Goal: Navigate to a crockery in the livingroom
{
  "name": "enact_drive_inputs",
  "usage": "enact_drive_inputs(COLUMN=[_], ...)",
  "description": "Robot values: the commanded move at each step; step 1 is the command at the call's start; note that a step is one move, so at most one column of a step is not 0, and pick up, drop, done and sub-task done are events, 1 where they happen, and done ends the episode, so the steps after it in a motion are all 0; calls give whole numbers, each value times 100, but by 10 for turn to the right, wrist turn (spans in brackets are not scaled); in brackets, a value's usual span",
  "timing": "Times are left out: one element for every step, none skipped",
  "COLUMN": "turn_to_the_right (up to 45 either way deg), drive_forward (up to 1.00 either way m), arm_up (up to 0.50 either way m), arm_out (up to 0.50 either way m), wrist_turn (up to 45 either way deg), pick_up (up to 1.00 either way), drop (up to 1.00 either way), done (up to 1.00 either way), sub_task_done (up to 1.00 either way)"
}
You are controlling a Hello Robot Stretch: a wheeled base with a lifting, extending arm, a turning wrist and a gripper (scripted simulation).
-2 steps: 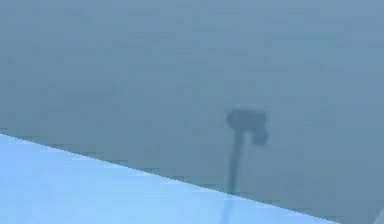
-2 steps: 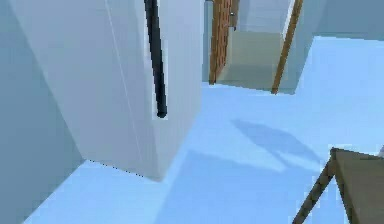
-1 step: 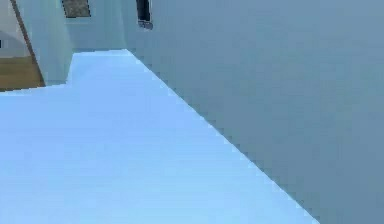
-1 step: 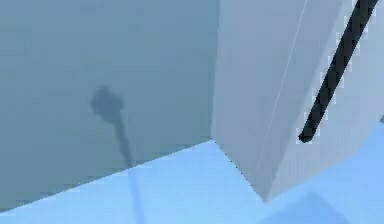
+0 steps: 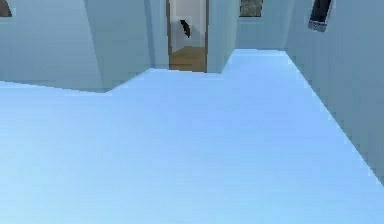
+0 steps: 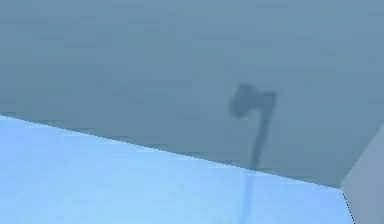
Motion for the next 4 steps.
enact_drive_inputs(turn_to_the_right=[0, 0, 0, 0], drive_forward=[100, 100, 100, 100], arm_up=[0, 0, 0, 0], arm_out=[0, 0, 0, 0], wrist_turn=[0, 0, 0, 0], pick_up=[0, 0, 0, 0], drop=[0, 0, 0, 0], done=[0, 0, 0, 0], sub_task_done=[0, 0, 0, 0])
